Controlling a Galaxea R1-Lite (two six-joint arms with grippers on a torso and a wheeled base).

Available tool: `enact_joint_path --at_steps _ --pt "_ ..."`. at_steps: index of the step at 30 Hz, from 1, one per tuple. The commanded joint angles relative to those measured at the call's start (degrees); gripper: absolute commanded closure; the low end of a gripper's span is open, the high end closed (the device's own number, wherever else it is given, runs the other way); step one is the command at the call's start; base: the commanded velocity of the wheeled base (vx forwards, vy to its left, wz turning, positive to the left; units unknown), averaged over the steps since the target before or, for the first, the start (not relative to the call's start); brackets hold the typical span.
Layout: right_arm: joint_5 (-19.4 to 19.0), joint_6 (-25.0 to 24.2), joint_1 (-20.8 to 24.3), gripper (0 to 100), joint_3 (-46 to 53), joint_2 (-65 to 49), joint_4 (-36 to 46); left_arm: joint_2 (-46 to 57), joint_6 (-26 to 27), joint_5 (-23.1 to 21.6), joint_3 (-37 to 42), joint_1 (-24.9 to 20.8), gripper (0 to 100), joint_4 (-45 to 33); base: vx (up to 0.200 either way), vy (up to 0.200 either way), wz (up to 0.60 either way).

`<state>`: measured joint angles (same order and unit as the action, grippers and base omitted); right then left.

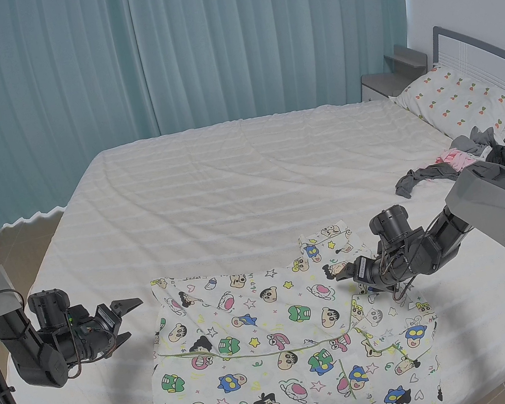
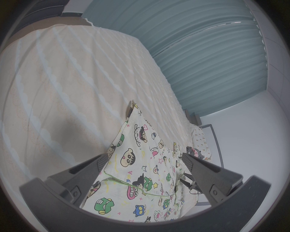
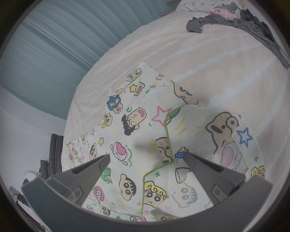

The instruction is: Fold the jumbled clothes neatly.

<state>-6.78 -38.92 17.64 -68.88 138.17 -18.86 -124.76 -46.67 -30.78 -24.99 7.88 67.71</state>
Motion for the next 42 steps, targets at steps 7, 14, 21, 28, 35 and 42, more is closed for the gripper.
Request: enact_joint_path --at_steps 7,14,21,28,35,42 --pt "1.07 1.66 1.87 0 33.63 -26.46 -14.01 12.08 -0.62 -0.86 20.16 -3.13 0 9.73 0.000 0.000 0.00" --pt "1.24 9.04 1.96 0 55.96 -33.31 -28.16 13.58 -1.50 -0.77 24.99 -3.13 0 8.49 -0.200 0.000 0.00" --pt "1.77 9.31 2.14 0 65.10 -29.36 -44.16 13.05 -1.76 -0.77 24.99 -3.13 0 8.49 -0.200 0.000 0.00" --pt "1.59 10.45 1.87 0 68.44 -21.98 -49.43 11.82 -1.41 -0.68 24.99 -3.13 0 8.32 -0.200 0.000 0.00" --pt "1.59 12.03 1.78 0 68.88 -17.23 -50.22 11.38 -1.32 -0.68 24.99 -3.13 0 8.32 -0.200 0.000 0.00" --pt "0.19 16.86 -0.24 0 68.79 -9.94 -58.57 9.97 0.00 -0.68 24.99 -3.13 0 8.93 -0.057 0.000 0.00"
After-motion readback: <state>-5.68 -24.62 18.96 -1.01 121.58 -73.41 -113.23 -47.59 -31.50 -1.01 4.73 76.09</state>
